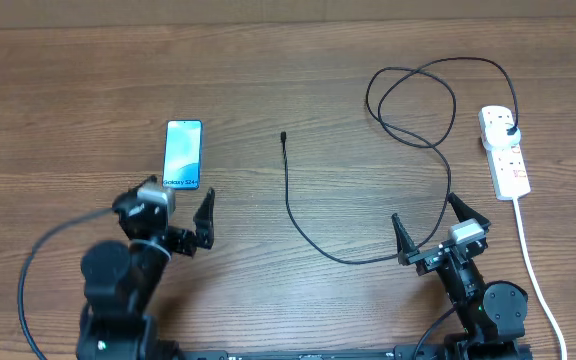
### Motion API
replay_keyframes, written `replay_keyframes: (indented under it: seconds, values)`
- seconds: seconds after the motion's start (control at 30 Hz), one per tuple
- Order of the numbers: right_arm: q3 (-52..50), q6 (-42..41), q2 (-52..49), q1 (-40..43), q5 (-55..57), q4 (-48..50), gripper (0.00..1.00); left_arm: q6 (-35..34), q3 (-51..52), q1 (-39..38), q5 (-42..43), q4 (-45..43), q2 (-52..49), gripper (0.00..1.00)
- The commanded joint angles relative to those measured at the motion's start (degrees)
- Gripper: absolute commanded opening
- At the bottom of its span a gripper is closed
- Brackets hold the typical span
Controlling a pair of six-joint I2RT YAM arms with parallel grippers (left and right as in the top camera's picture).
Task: Plug charger to phone and switch on socket
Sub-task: 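Move left gripper down over the Galaxy phone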
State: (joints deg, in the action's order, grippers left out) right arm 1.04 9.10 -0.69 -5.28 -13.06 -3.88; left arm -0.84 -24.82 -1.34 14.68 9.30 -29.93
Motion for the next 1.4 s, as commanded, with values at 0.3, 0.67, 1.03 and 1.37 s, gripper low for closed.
replay_keyframes:
  seconds: [0.3, 0.67, 1.03, 1.37]
  values:
    - [-0.59, 0.20, 0.52, 0.15, 0.33, 0.31, 1.00, 4.15, -28.57, 0.59, 3.19, 18.60, -25.40, 0.99]
    - [-0.59, 0.20, 0.52, 0.15, 0.33, 0.31, 1.00, 5.27, -62.90, 0.57, 3.41, 48.81, -52.50, 0.99]
    - [-0.59, 0.20, 0.52, 0.15, 0.33, 0.31, 1.00, 6.01, -83.32, 0.57, 3.19, 65.40, -72.04, 1.00]
    - [-0.59, 0.20, 0.52, 0.15, 0.33, 0.31, 1.00, 3.63, -83.25, 0.57, -3.87, 64.19, -82.14, 1.00]
